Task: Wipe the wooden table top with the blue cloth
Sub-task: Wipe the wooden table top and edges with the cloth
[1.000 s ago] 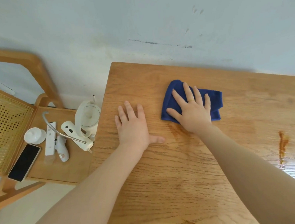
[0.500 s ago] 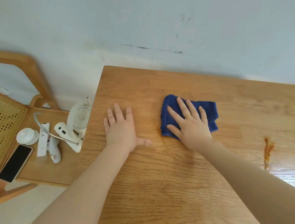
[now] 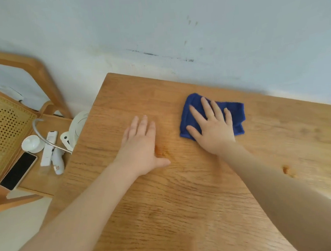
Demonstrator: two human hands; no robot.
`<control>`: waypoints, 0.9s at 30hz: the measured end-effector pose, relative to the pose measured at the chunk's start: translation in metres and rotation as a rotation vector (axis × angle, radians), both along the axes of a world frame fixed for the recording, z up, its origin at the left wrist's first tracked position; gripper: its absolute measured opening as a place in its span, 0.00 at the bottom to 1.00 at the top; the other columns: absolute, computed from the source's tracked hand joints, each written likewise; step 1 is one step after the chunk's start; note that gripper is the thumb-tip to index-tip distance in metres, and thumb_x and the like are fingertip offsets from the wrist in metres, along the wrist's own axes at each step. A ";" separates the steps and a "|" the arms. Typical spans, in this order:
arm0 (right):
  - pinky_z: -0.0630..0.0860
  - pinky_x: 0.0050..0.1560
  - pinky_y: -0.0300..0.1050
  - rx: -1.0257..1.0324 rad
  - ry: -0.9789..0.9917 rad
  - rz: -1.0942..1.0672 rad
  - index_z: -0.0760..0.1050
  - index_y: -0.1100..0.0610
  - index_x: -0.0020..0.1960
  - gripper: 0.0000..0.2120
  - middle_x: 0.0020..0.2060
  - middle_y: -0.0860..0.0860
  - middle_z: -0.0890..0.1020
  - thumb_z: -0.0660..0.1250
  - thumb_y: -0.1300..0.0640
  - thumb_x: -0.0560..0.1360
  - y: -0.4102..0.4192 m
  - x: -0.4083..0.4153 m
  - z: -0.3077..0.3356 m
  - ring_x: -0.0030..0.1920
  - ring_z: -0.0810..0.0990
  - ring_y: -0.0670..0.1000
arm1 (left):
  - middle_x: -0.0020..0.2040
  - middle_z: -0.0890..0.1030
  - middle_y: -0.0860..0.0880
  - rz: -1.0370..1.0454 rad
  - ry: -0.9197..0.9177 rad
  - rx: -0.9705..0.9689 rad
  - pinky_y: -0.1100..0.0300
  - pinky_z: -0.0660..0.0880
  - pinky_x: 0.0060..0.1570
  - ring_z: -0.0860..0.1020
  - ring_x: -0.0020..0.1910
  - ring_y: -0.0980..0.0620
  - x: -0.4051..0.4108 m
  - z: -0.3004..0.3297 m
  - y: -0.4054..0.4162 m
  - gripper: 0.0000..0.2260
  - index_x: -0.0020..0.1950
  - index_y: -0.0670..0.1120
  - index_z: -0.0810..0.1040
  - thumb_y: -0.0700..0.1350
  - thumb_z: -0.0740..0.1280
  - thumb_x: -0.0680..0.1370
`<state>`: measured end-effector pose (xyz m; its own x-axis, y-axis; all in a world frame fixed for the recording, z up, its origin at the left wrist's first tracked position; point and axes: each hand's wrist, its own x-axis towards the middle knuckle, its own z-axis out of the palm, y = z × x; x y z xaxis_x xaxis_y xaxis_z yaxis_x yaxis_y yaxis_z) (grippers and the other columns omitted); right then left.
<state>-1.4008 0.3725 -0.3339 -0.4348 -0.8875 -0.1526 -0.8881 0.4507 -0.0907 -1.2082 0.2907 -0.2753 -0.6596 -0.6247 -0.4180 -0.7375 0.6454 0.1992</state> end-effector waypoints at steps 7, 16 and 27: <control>0.42 0.72 0.58 0.050 0.017 0.208 0.48 0.39 0.74 0.31 0.77 0.48 0.46 0.44 0.32 0.74 0.012 -0.047 0.000 0.76 0.45 0.53 | 0.77 0.41 0.43 -0.116 -0.008 -0.046 0.53 0.39 0.73 0.38 0.76 0.47 -0.063 -0.009 0.040 0.56 0.76 0.40 0.42 0.71 0.65 0.64; 0.41 0.72 0.59 -0.026 -0.029 -0.048 0.49 0.41 0.75 0.27 0.77 0.50 0.47 0.48 0.37 0.78 0.015 -0.064 -0.002 0.76 0.44 0.55 | 0.75 0.39 0.35 -0.029 -0.158 -0.068 0.51 0.35 0.72 0.41 0.76 0.42 -0.083 -0.014 0.064 0.64 0.74 0.35 0.39 0.76 0.64 0.58; 0.43 0.72 0.59 -0.015 -0.008 0.034 0.52 0.41 0.74 0.29 0.77 0.49 0.49 0.49 0.34 0.76 0.025 -0.096 -0.003 0.76 0.46 0.53 | 0.75 0.36 0.37 -0.009 -0.206 -0.052 0.53 0.37 0.73 0.40 0.76 0.44 -0.089 -0.015 0.063 0.63 0.74 0.36 0.37 0.75 0.65 0.59</control>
